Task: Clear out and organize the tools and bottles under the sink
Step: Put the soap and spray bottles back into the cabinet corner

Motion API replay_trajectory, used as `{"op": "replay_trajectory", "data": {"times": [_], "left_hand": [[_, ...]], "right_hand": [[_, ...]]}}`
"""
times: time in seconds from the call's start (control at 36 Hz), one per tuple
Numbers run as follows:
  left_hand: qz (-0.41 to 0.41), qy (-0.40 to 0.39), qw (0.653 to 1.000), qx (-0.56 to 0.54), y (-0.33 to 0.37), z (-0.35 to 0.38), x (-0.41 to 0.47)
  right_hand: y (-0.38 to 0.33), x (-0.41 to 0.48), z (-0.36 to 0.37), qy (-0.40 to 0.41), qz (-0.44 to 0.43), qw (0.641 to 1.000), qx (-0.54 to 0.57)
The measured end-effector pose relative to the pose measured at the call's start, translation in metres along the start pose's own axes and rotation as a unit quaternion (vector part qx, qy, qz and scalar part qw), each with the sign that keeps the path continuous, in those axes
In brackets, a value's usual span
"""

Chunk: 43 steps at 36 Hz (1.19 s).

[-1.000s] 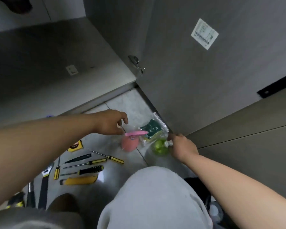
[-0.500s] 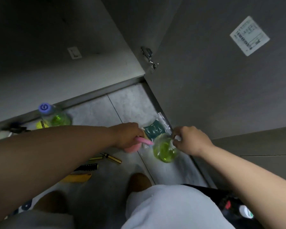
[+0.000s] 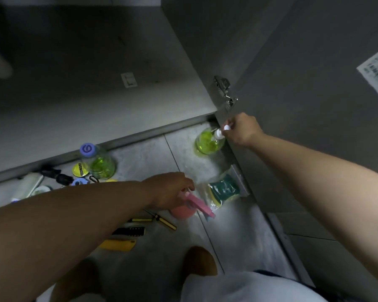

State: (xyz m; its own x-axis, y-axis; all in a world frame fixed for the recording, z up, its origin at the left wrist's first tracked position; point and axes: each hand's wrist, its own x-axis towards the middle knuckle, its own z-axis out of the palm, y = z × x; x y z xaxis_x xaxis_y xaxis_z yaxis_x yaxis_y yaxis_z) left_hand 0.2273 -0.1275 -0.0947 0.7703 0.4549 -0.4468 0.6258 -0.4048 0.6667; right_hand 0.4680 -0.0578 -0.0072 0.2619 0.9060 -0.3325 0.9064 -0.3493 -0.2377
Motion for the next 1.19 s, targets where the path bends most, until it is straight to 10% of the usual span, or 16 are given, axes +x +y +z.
{"op": "replay_trajectory", "data": {"times": [0.47, 0.78, 1.19], "left_hand": [[-0.076, 0.216, 0.960, 0.160, -0.040, -0.062, -0.043], [-0.369, 0.223, 0.886, 0.169, -0.082, -0.098, -0.120], [-0.245, 0.331, 0.911, -0.038, -0.077, -0.103, -0.125]], "right_hand": [[-0.017, 0.056, 0.045, 0.076, -0.016, 0.997, -0.005], [-0.055, -0.026, 0.069, 0.047, -0.204, 0.969, 0.129], [-0.141, -0.063, 0.108, -0.139, -0.331, 0.924, 0.129]]}}
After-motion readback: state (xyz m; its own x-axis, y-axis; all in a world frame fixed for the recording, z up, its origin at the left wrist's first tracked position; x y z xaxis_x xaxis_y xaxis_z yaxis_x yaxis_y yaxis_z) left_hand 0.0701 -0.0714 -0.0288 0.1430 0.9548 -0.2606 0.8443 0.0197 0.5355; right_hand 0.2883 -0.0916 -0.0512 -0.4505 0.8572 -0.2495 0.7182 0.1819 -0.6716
